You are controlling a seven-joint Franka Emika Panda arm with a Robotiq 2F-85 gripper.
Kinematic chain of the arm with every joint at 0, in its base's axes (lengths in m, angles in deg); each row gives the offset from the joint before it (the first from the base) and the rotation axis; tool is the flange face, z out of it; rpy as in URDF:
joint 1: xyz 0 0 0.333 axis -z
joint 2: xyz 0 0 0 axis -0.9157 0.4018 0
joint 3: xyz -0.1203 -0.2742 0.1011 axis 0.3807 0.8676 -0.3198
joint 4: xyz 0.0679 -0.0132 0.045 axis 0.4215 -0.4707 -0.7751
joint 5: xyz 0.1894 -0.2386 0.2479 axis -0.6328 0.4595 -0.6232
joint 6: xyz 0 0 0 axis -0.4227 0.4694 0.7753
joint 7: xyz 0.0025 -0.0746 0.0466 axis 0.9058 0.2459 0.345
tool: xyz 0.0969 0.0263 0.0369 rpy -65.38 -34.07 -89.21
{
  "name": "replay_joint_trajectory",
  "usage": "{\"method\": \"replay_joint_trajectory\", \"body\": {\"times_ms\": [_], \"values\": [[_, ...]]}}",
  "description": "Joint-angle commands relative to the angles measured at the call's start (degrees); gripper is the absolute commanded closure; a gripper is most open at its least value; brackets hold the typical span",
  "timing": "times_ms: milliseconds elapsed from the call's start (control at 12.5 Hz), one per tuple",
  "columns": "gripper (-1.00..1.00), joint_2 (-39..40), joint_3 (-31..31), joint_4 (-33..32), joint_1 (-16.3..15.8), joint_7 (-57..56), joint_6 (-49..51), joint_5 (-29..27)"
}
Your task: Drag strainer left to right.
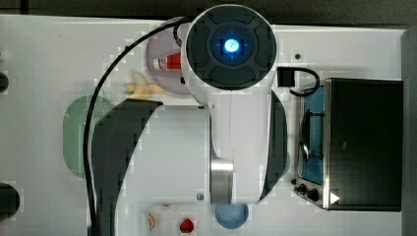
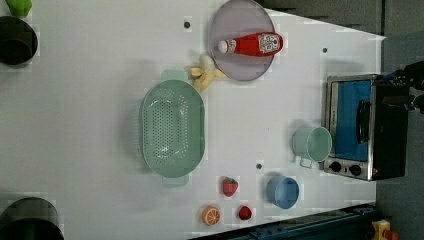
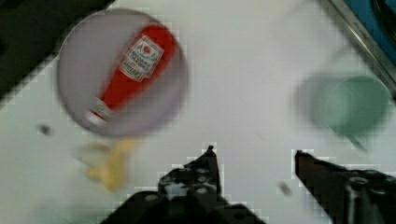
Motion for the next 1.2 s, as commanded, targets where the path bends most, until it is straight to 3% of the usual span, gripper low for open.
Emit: {"method": "replay_joint_trajectory", "body": {"times_ms": [80, 240, 560, 880, 1200], "values": [[-0.59, -31.9, 1.5, -17.3, 1.2, 11.1, 13.8, 0.9], [-0.99, -31.8, 1.3, -17.3, 1.1, 11.1, 13.4, 0.9], [-1.00, -29.9, -3.6, -17.3, -0.6, 11.1, 8.5, 0.1], [-1.00, -23.3, -15.0, -17.4, -2.0, 12.2, 1.7, 0.1], [-1.00, -12.7, -25.5, -17.4, -2.0, 25.1, -8.5, 0.1]]}}
